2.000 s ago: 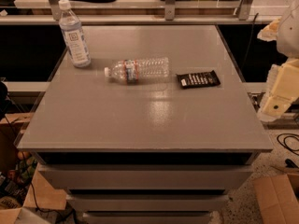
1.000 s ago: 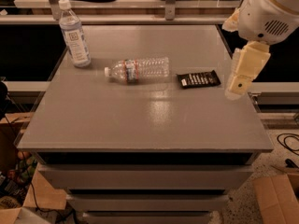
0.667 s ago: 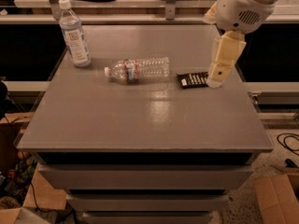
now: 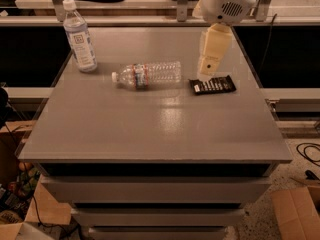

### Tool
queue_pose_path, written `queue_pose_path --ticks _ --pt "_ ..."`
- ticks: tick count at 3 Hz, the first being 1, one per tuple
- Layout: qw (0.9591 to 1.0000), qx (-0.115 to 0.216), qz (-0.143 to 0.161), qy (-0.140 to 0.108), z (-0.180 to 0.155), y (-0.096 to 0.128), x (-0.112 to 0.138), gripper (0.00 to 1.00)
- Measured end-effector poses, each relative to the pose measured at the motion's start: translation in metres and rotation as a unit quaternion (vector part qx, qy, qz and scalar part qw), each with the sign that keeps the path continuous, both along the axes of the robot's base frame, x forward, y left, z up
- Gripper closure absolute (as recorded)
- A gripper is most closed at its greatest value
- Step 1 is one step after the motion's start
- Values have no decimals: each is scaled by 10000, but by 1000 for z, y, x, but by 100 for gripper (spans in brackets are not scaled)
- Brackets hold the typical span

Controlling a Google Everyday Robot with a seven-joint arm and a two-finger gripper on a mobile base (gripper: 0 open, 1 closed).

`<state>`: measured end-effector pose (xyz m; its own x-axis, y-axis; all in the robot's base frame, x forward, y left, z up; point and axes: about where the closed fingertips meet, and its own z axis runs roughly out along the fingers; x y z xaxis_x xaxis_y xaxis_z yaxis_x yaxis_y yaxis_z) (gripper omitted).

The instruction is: Place water bottle upright

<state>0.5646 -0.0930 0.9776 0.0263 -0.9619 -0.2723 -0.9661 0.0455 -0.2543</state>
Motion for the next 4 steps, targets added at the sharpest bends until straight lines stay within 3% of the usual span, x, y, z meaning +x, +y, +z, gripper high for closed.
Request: queue_pose_path --ticks 2,4 --pt "9997 -13 214 -137 -13 42 24 0" --pt "9967 -144 784 -153 -39 95 55 0"
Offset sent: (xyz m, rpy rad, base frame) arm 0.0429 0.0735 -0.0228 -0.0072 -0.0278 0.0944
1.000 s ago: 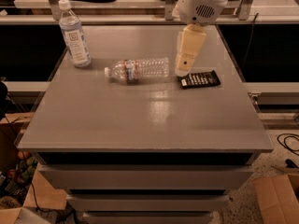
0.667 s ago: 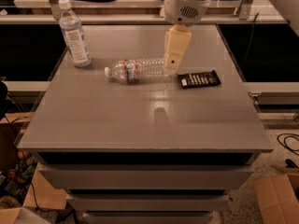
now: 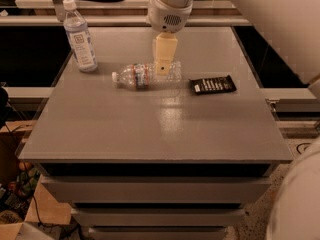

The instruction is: Place water bottle upright

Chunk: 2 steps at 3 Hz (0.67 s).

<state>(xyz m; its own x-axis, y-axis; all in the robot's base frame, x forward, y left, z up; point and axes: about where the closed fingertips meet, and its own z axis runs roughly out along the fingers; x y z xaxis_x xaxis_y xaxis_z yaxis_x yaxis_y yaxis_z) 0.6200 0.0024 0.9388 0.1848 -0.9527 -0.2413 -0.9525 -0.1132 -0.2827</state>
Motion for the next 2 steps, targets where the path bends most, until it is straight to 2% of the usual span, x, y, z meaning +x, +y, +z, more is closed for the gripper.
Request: queue_pose_path --ticks 1,2 --pt "9996 -124 248 70 -20 23 9 0" --pt "9990 -268 320 173 -38 37 14 0"
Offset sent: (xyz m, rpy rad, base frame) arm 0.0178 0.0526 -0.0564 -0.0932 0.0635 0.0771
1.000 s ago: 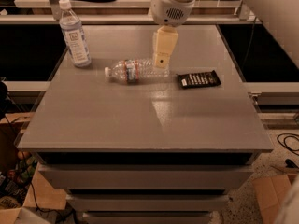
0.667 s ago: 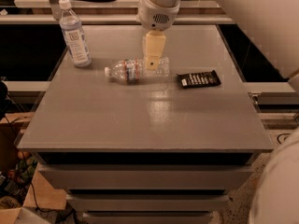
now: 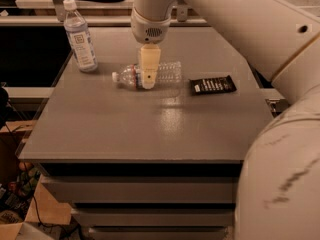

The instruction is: Place water bottle upright

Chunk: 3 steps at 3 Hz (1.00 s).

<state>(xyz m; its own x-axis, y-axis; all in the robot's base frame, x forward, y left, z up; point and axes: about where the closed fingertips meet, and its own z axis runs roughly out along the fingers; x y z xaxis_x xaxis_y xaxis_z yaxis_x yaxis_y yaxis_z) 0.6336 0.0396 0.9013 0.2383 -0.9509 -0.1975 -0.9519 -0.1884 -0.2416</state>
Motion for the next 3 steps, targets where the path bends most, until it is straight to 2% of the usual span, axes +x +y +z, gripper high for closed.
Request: queue_pose_path --ticks 1,3 --pt "9997 -166 -72 142 -16 8 3 0" --pt "9980 -394 -332 357 -34 10 6 0"
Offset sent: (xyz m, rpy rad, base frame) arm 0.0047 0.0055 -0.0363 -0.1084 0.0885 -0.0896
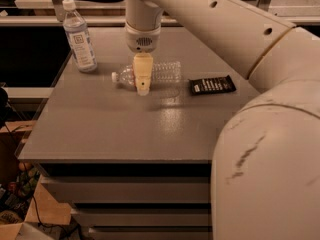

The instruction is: Place water bottle upright

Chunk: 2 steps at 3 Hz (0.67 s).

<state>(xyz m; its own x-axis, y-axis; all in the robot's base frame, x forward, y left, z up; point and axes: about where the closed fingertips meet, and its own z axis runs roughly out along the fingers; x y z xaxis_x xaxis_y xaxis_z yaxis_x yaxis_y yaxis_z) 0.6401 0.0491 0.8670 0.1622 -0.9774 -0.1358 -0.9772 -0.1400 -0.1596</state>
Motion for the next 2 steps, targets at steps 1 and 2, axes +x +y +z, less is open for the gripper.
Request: queue_pose_path --ticks 1,2 --pt "10000 -15 -61 64 -4 0 1 18" --pt "9999 22 -93 130 -7 0 2 41"
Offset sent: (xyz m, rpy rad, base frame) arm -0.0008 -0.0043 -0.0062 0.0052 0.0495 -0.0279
